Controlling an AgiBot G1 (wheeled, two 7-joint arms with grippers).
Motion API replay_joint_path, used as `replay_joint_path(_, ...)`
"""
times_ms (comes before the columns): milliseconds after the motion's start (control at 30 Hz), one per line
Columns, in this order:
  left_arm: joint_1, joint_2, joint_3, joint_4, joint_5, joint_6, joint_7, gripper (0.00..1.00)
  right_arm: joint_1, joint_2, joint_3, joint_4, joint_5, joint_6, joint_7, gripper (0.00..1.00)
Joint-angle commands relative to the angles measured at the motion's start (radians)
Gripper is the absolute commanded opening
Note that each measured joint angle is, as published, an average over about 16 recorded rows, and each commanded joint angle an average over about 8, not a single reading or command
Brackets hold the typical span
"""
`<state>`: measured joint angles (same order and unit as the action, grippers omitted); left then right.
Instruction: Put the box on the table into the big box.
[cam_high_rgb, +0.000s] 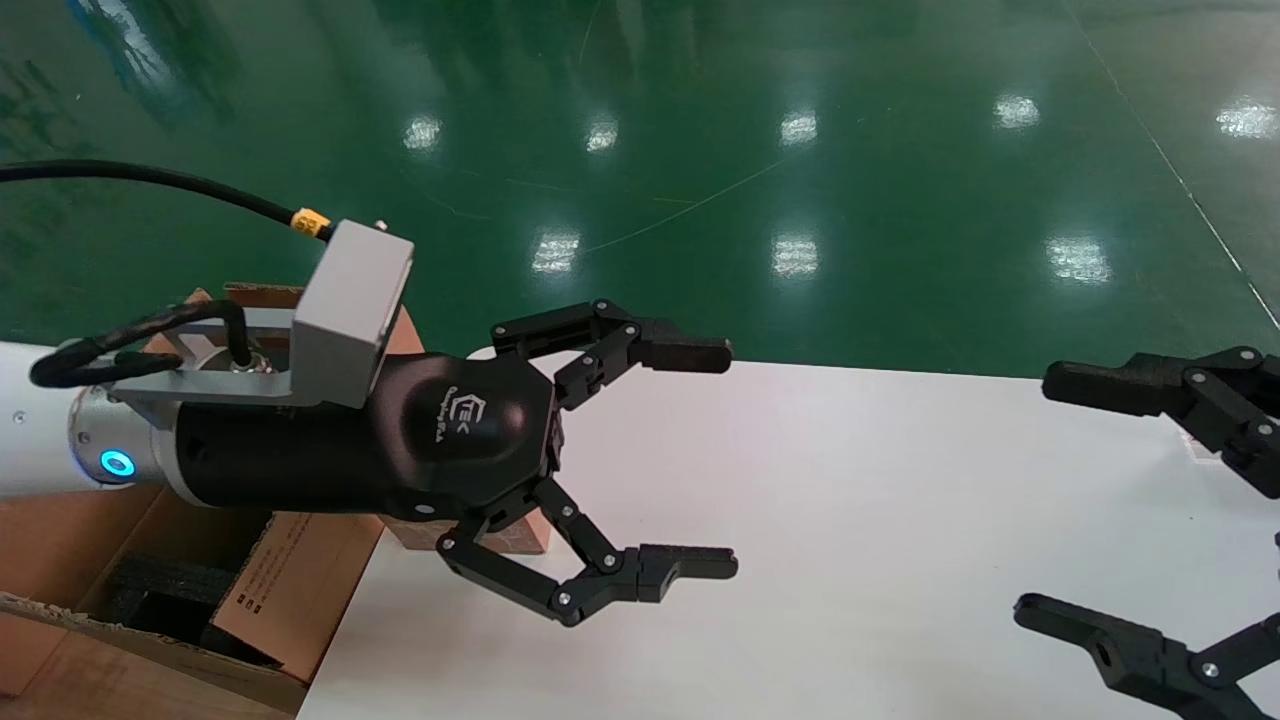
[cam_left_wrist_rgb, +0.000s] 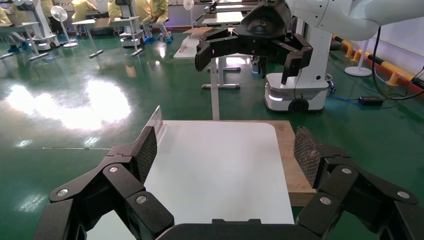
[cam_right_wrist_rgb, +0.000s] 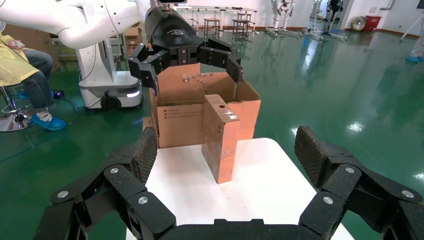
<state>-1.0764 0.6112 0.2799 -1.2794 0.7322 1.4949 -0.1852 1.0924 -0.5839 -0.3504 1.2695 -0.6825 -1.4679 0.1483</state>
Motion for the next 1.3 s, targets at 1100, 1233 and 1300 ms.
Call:
replay_joint_path(1100, 0.000, 0.000, 0.000, 0.000, 0.000, 0.000, 0.000, 1.00, 0.000, 0.000, 0.000, 0.000, 0.000, 0.000, 0.000, 1.00)
replay_joint_path(1233, 0.000, 0.000, 0.000, 0.000, 0.000, 0.000, 0.000, 1.00, 0.000, 0.000, 0.000, 0.000, 0.000, 0.000, 0.000, 1.00)
replay_joint_path(1300, 0.000, 0.000, 0.000, -0.001, 0.000, 0.000, 0.000, 1.00, 0.000, 0.000, 0.000, 0.000, 0.000, 0.000, 0.000, 1.00)
